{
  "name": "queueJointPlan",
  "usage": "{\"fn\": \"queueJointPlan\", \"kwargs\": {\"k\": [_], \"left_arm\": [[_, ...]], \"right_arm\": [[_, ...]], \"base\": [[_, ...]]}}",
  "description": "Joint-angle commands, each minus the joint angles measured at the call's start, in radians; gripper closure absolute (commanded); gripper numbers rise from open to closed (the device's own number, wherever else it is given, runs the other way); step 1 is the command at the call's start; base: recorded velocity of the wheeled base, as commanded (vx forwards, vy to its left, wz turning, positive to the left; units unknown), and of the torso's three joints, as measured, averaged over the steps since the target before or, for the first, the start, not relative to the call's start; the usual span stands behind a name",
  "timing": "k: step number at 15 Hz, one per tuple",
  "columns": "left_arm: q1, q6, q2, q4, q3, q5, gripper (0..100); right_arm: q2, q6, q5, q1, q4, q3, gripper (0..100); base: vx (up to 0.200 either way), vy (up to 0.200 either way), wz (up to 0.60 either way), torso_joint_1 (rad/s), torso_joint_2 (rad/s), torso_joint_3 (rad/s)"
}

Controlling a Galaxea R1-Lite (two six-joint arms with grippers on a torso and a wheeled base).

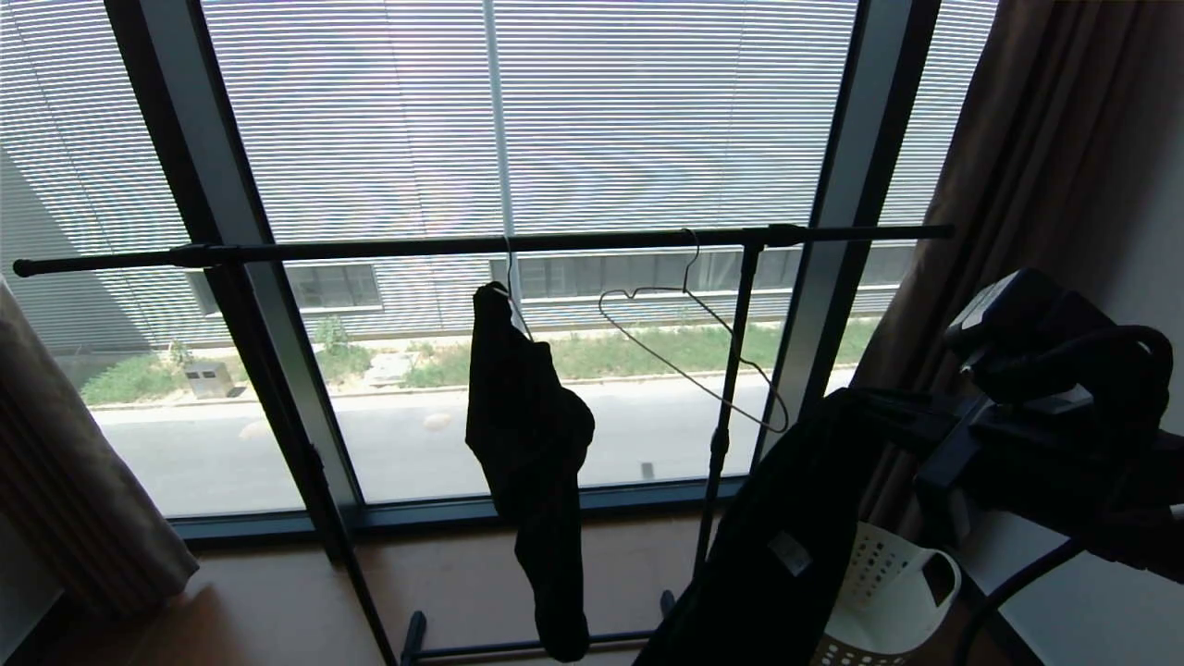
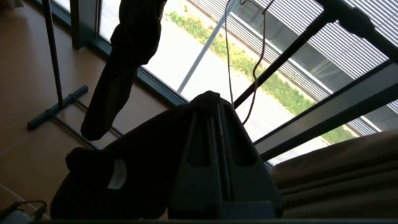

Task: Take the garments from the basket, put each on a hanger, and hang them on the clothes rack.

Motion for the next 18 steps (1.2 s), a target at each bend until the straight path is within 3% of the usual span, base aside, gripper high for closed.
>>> {"fn": "queueJointPlan", "kwargs": {"k": [1, 2, 3, 4, 5, 6, 7, 14, 18], "left_arm": [[0.008, -0.013, 0.181, -0.006, -0.089, -0.035, 0], [-0.020, -0.088, 0.396, -0.020, -0.230, -0.075, 0], [-0.056, -0.116, 0.463, -0.026, -0.270, -0.076, 0], [-0.150, -0.208, 0.594, -0.049, -0.333, -0.073, 0], [-0.190, -0.254, 0.647, -0.063, -0.356, -0.068, 0], [-0.282, -0.358, 0.790, -0.097, -0.430, -0.065, 0], [-0.329, -0.393, 0.882, -0.101, -0.482, -0.065, 0], [-0.573, -0.450, 1.232, -0.134, -0.707, -0.004, 0], [-0.615, -0.465, 1.348, -0.212, -0.769, 0.059, 0]], "right_arm": [[0.023, 0.005, -0.003, 0.001, 0.000, -0.016, 100], [0.050, 0.053, -0.006, 0.003, 0.002, -0.060, 100], [0.056, 0.066, -0.009, 0.004, 0.003, -0.073, 100], [0.069, 0.083, -0.016, 0.004, 0.003, -0.089, 100], [0.075, 0.088, -0.019, 0.006, 0.003, -0.096, 100], [0.078, 0.102, -0.022, 0.009, 0.003, -0.103, 100], [0.079, 0.106, -0.022, 0.009, 0.003, -0.116, 100], [0.087, 0.175, -0.042, 0.055, 0.002, -0.132, 100], [0.116, 0.188, -0.043, 0.087, 0.000, -0.145, 100]], "base": [[0.000, 0.000, 0.00, 0.000, 0.00, 0.000], [0.000, 0.000, 0.00, 0.000, 0.00, 0.000], [0.000, 0.000, 0.00, 0.000, 0.00, 0.000], [0.000, 0.000, 0.00, 0.000, 0.00, 0.000], [0.000, 0.000, 0.00, 0.000, 0.00, 0.000], [0.000, 0.000, 0.00, 0.000, 0.00, 0.000], [0.000, 0.000, 0.00, 0.000, 0.00, 0.000], [0.000, 0.000, 0.00, 0.000, 0.00, 0.000], [0.000, 0.000, 0.00, 0.000, 0.00, 0.000]]}}
